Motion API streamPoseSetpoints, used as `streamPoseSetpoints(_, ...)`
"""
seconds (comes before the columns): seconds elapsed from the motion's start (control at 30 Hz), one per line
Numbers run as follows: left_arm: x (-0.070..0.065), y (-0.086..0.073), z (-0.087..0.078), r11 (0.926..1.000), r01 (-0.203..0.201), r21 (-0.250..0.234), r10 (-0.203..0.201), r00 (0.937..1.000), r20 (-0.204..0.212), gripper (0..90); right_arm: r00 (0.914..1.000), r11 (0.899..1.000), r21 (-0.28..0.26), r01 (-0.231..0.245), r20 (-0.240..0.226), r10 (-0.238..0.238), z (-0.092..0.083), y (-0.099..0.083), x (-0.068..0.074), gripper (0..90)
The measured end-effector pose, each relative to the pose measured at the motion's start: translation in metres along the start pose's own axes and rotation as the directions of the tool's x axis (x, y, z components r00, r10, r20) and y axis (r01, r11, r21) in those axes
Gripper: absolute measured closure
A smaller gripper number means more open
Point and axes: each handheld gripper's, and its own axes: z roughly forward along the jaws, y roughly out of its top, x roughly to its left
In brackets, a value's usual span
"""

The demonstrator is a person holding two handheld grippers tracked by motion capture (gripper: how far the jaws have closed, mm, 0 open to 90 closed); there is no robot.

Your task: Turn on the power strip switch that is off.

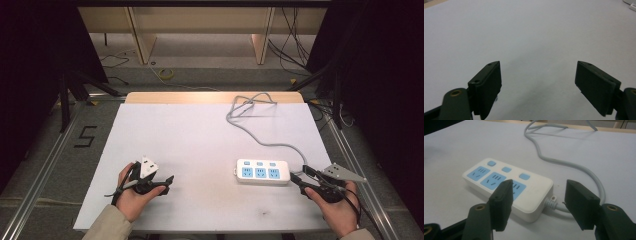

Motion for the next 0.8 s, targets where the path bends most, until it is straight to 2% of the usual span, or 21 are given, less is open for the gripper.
streamPoseSetpoints(0.1,0.0,-0.001,0.0,1.0,0.003,0.0,-0.003,1.0,-0.003,21.6,0.9998,1.0,0.007,0.018,-0.002,-0.018,0.0,0.001,0.0,44.0)
streamPoseSetpoints(0.2,0.0,-0.001,0.0,1.0,0.004,0.001,-0.004,1.0,-0.002,21.7,0.9984,0.998,0.032,0.056,0.002,-0.057,0.001,0.002,0.002,49.4)
streamPoseSetpoints(0.37,0.0,-0.001,0.0,1.0,0.001,0.002,-0.001,1.0,-0.003,21.9,0.9926,0.99,0.071,0.121,-0.002,-0.121,0.001,0.007,0.005,64.0)
streamPoseSetpoints(0.5,0.0,-0.001,0.0,1.0,0.001,0.007,-0.001,1.0,-0.005,22.2,0.9846,0.982,0.078,0.174,-0.01,-0.174,0.0,0.012,0.007,78.3)
streamPoseSetpoints(0.63,0.0,-0.001,0.0,1.0,-0.002,0.007,0.002,1.0,-0.008,22.3,0.9782,0.974,0.088,0.207,-0.004,-0.208,-0.001,0.017,0.008,88.4)
streamPoseSetpoints(0.8,-0.001,-0.001,0.0,1.0,-0.002,0.006,0.002,1.0,-0.008,22.4,0.9738,0.967,0.115,0.226,0.001,-0.228,-0.002,0.022,0.011,90.0)
